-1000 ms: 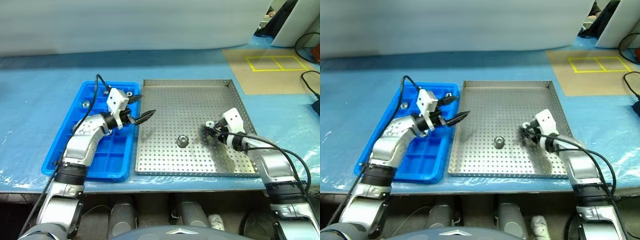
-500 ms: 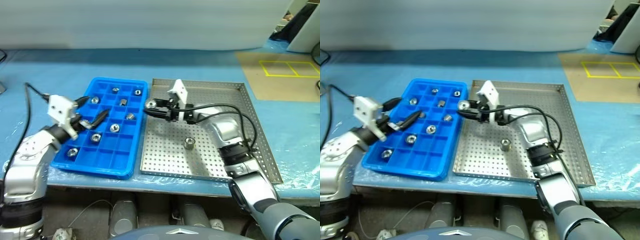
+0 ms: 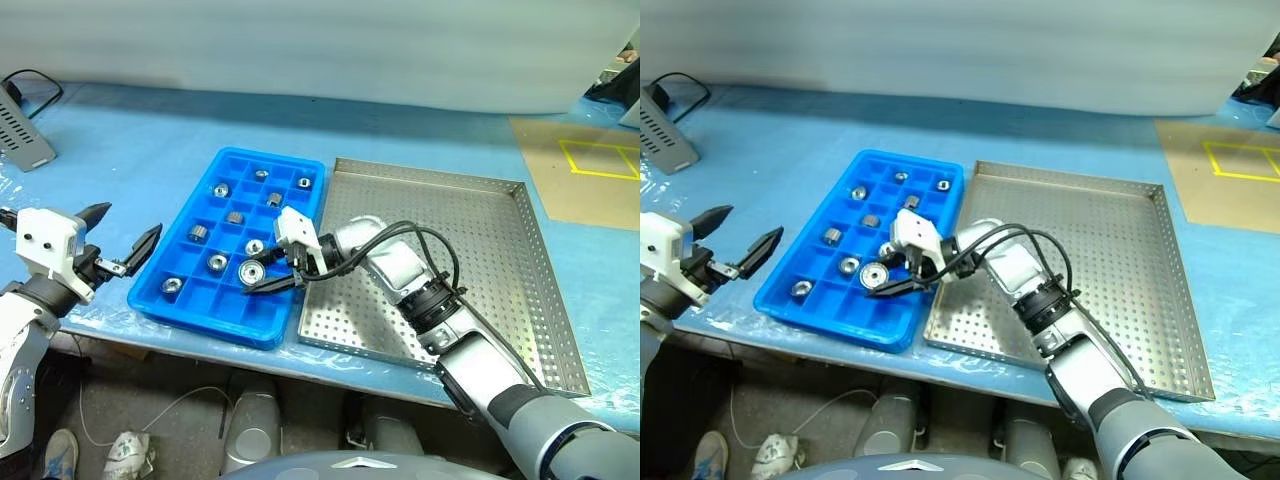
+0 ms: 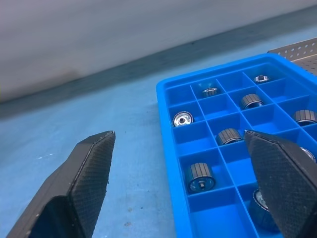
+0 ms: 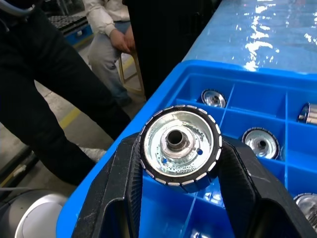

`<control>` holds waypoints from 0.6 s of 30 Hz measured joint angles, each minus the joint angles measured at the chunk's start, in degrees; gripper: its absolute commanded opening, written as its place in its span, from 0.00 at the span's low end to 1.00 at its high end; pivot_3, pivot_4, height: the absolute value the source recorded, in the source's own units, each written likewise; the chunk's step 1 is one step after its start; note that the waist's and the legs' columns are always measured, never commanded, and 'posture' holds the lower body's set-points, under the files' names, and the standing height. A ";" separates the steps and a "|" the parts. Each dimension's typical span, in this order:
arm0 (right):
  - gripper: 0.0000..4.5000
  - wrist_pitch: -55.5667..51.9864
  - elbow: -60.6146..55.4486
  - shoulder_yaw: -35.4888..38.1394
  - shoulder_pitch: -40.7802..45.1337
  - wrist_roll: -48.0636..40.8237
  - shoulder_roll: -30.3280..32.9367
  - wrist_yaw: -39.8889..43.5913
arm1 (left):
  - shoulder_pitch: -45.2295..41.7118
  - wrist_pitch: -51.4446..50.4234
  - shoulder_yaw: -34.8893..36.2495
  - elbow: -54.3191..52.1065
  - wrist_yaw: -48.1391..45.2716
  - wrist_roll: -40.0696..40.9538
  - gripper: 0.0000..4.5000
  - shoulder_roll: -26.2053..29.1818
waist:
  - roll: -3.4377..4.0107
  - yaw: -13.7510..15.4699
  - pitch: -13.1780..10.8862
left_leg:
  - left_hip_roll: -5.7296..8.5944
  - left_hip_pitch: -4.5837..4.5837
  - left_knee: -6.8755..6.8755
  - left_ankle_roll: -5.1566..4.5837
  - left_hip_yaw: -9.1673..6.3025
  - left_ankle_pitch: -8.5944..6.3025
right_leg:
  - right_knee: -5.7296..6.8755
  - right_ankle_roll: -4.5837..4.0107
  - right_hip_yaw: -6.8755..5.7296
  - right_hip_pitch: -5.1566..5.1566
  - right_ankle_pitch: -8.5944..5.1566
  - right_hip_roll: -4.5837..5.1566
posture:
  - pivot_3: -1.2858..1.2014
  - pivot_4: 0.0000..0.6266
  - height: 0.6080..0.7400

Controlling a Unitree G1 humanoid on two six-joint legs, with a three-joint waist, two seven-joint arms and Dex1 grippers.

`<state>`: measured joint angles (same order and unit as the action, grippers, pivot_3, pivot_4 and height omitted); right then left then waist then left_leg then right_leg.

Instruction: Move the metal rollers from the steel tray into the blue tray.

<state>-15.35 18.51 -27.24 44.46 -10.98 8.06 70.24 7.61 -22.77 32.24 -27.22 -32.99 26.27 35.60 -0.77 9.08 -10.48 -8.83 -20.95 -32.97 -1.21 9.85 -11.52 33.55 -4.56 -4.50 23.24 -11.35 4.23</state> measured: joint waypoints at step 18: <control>0.62 7.24 8.57 -5.42 0.02 9.81 -9.51 -6.10 | -1.19 1.31 -2.87 1.88 -0.25 -0.88 0.97 0.03 | -0.04 -0.35 0.01 | 0.02 0.09 0.19 0.11 -0.01 0.06 | 0.02 -0.03 0.02 0.04 -0.01 -0.01 | 0.64 0.24 1.00</control>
<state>-8.11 27.08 -32.66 44.48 -1.17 -1.45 64.14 6.42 -21.45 29.37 -25.33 -33.24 25.39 35.63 -0.81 8.73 -10.46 -8.82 -20.86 -32.78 -1.09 9.84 -11.46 33.57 -4.59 -4.48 23.28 -11.36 4.21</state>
